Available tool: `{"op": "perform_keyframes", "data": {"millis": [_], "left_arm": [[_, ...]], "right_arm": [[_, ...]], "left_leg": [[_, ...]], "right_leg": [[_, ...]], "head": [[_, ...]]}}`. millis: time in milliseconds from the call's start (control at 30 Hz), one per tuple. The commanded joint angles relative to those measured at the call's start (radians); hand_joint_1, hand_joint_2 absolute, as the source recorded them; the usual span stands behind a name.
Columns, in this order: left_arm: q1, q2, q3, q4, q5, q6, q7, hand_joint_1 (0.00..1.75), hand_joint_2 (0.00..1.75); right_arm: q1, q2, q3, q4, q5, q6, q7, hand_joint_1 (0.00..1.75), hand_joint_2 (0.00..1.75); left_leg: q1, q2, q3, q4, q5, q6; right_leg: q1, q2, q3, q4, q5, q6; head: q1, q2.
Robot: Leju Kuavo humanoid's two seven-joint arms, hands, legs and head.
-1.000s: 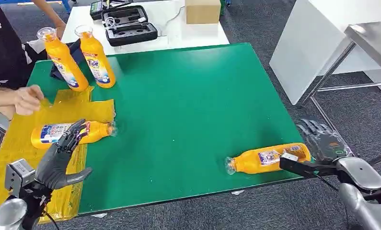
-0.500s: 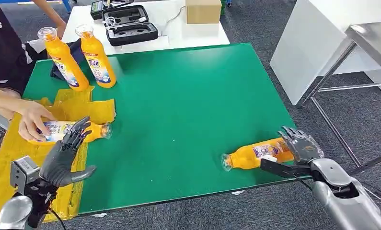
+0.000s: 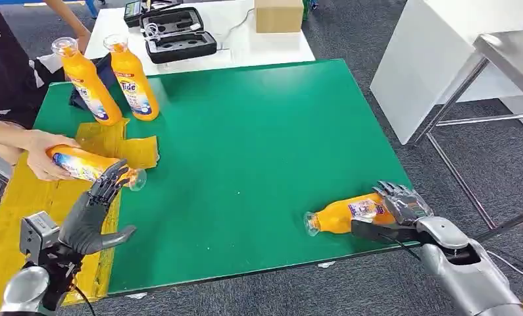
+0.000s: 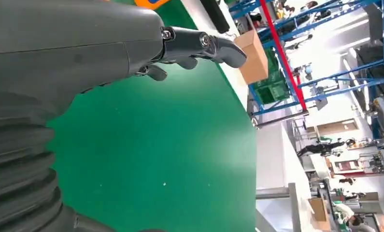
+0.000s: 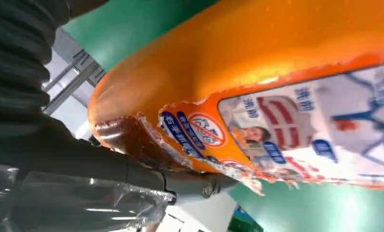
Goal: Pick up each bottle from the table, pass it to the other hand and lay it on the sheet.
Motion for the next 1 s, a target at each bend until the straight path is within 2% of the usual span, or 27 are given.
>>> {"op": "perform_keyframes", "data": {"millis": [33,67,100,133,167,200,300,367,433,700,733,800,867,900,1000], "left_arm": [[-0.052,-0.016,-0.030,0.104,0.002,0.005,0.005,0.00,1.75],[-0.054,-0.016,-0.034,0.112,0.002,0.008,0.006,0.00,1.75],[-0.054,-0.015,-0.035,0.116,0.002,0.012,0.006,0.00,1.75],[-0.053,-0.015,-0.035,0.117,0.002,0.012,0.006,0.00,1.75],[-0.052,-0.015,-0.035,0.120,0.003,0.014,0.006,0.00,1.75],[-0.050,-0.014,-0.035,0.120,0.003,0.015,0.006,0.00,1.75],[-0.043,-0.014,-0.033,0.110,0.005,0.020,0.008,0.00,1.75],[-0.041,-0.013,-0.033,0.104,0.006,0.021,0.010,0.00,1.75],[-0.052,-0.009,-0.043,0.103,0.006,0.020,0.010,0.00,1.75],[-0.056,-0.010,-0.044,0.100,0.009,0.020,0.015,0.00,1.75],[-0.054,-0.009,-0.046,0.099,0.009,0.020,0.015,0.00,1.75],[-0.060,-0.006,-0.061,0.087,0.008,0.018,0.020,0.00,1.75],[-0.068,-0.001,-0.086,0.078,-0.003,0.016,0.035,0.00,1.75],[-0.073,-0.002,-0.098,0.076,-0.007,0.016,0.042,0.00,1.75],[-0.107,-0.008,-0.163,0.101,0.001,0.008,0.086,0.00,1.75]], "right_arm": [[-0.117,0.039,0.148,0.260,-0.005,0.060,-0.003,0.30,1.75],[-0.131,0.039,0.166,0.284,-0.003,0.070,-0.004,0.38,1.75],[-0.140,0.042,0.182,0.307,0.001,0.074,-0.001,0.61,1.75],[-0.142,0.043,0.186,0.313,0.003,0.075,0.001,0.96,1.75],[-0.147,0.049,0.194,0.328,0.006,0.076,0.004,1.20,1.75],[-0.152,0.055,0.202,0.338,0.013,0.069,0.008,1.38,1.75],[-0.157,0.075,0.203,0.337,0.027,-0.013,0.009,1.75,1.75],[-0.144,0.086,0.178,0.311,0.003,-0.057,-0.016,1.75,1.75],[-0.085,0.096,0.092,0.213,-0.090,-0.134,-0.072,1.75,1.75],[-0.072,0.091,0.088,0.186,-0.089,-0.132,-0.072,1.75,1.75],[-0.062,0.098,0.066,0.174,-0.100,-0.159,-0.078,1.75,1.75],[-0.009,0.173,-0.055,0.097,-0.174,-0.263,-0.138,1.75,1.75],[0.035,0.264,-0.152,-0.002,-0.278,-0.307,-0.195,1.75,1.75],[0.042,0.303,-0.172,-0.037,-0.306,-0.319,-0.205,1.75,1.75],[0.055,0.453,-0.254,-0.158,-0.540,-0.329,-0.280,1.75,1.75]], "left_leg": [[0.002,-0.002,0.008,-0.001,-0.002,-0.001],[0.001,-0.002,0.007,-0.001,-0.001,-0.001],[0.001,-0.001,0.005,-0.001,-0.001,-0.001],[0.002,-0.002,0.009,-0.001,-0.002,-0.001],[0.002,-0.002,0.009,-0.001,-0.001,-0.001],[0.002,-0.002,0.012,-0.002,-0.002,-0.001],[0.002,-0.003,0.013,-0.002,-0.001,-0.001],[0.003,-0.001,0.014,-0.001,-0.001,-0.001],[0.002,0.000,0.013,-0.001,-0.001,-0.001],[0.002,-0.001,0.013,-0.001,0.000,-0.001],[0.002,-0.002,0.014,-0.001,-0.001,-0.002],[0.002,0.000,0.013,-0.001,0.000,-0.001],[0.002,0.000,0.013,-0.001,0.000,-0.002],[0.002,-0.001,0.014,-0.001,-0.001,-0.002],[0.003,0.002,0.008,-0.001,-0.001,-0.002]], "right_leg": [[0.001,0.000,0.009,-0.002,-0.002,-0.002],[0.001,0.000,0.008,-0.002,-0.001,-0.002],[0.001,0.000,0.005,-0.002,-0.001,-0.001],[0.001,0.000,0.010,-0.002,-0.001,-0.002],[0.002,0.000,0.009,-0.003,-0.001,-0.002],[0.002,0.001,0.011,-0.003,-0.001,-0.002],[0.001,-0.001,0.012,-0.003,-0.001,-0.003],[0.002,0.000,0.013,-0.003,-0.001,-0.003],[0.001,0.001,0.012,-0.002,-0.001,-0.004],[0.001,-0.001,0.012,-0.001,0.001,-0.004],[0.002,-0.001,0.013,-0.002,0.001,-0.005],[0.002,0.000,0.011,-0.002,0.001,-0.004],[0.002,0.000,0.011,-0.001,0.001,-0.004],[0.002,0.000,0.012,-0.001,0.000,-0.005],[0.004,0.003,0.007,0.000,0.001,-0.005]], "head": [[0.000,0.000],[0.000,0.000],[0.000,0.000],[0.000,0.000],[0.000,0.000],[0.000,0.000],[0.000,0.000],[0.000,0.000],[0.000,0.000],[0.000,0.000],[0.000,0.000],[0.000,0.000],[0.000,0.000],[0.000,0.000],[0.000,0.000]]}}
